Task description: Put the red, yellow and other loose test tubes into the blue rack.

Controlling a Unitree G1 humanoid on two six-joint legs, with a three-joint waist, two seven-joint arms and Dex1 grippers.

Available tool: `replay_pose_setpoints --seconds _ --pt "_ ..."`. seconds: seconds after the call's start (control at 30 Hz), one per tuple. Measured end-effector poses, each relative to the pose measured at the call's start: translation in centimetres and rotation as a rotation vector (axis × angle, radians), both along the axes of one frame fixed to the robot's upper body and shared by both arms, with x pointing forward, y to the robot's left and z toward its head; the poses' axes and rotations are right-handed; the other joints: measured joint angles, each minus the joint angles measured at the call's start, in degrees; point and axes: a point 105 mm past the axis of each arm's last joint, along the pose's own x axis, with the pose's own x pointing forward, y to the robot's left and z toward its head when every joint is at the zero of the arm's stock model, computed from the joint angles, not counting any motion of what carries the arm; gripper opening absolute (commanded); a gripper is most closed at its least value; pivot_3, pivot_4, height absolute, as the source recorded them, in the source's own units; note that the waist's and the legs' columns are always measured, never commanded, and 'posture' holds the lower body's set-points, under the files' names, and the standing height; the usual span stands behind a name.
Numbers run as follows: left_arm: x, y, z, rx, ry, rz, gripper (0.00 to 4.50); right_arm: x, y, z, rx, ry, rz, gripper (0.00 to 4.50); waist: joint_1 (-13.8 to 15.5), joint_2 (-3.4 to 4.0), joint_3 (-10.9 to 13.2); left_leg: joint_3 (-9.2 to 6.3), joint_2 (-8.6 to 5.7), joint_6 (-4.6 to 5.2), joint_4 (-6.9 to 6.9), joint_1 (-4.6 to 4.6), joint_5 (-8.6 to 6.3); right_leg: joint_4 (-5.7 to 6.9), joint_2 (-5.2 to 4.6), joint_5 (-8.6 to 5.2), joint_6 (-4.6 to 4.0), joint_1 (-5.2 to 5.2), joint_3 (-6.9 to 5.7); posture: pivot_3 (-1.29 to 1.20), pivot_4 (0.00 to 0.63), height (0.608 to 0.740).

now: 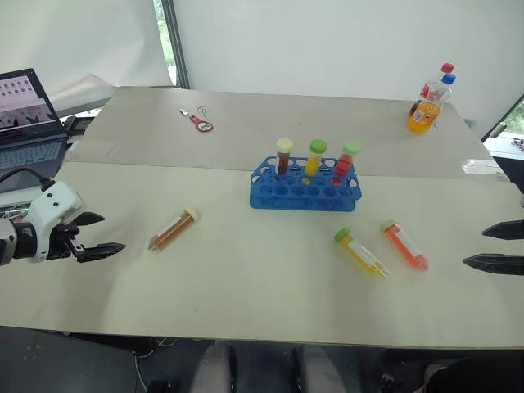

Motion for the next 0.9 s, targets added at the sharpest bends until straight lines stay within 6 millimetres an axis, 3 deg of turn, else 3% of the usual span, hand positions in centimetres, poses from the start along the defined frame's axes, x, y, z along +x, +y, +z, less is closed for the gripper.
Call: replay_pose_setpoints --seconds 0.23,0.37,0.57,0.73,0.9 --pt "0.1 -0.4 0.0 -0.017 -0.011 -0.019 4.50 0.3 -0.1 -0.3 0.020 -0.024 -0.017 4.48 0.0 0.00 0.0 0.00 -0.01 0.00 0.01 0.00 0.00 0.00 0.00 0.00 0.00 0.00 0.00 0.00 0.150 0.662" --pt "0.7 -1.6 1.1 -0.068 -0.055 -0.058 4.50 1.1 0.4 0.4 0.033 -0.073 -0.013 4.48 0.0 0.00 0.0 -0.02 0.00 0.00 0.04 0.00 0.00 0.04 0.01 0.00 0.00 0.01 0.00 0.00 0.150 0.662" --pt "0.3 -9.9 1.7 -0.219 -0.073 -0.325 4.50 3.4 2.7 -0.4 0.086 -0.112 0.015 4.48 0.1 0.00 0.0 -0.04 -0.02 0.00 0.07 -0.03 0.00 0.09 0.00 0.01 0.01 0.02 0.01 0.00 0.150 0.662" --pt "-0.2 -15.1 2.5 -0.267 -0.093 -0.504 4.50 5.3 4.4 -1.7 0.092 -0.076 0.002 4.48 -0.2 0.00 0.0 -0.06 -0.04 0.00 0.10 0.00 0.01 0.09 0.02 0.02 0.01 0.07 0.02 0.00 0.150 0.662" --pt "-1.4 -20.1 2.9 -0.268 -0.095 -0.741 4.50 6.6 5.0 -3.7 0.064 0.080 -0.084 4.48 0.0 0.01 0.0 -0.07 -0.07 0.00 0.10 -0.03 0.00 0.07 0.02 0.02 0.01 0.04 0.03 0.00 0.150 0.662"
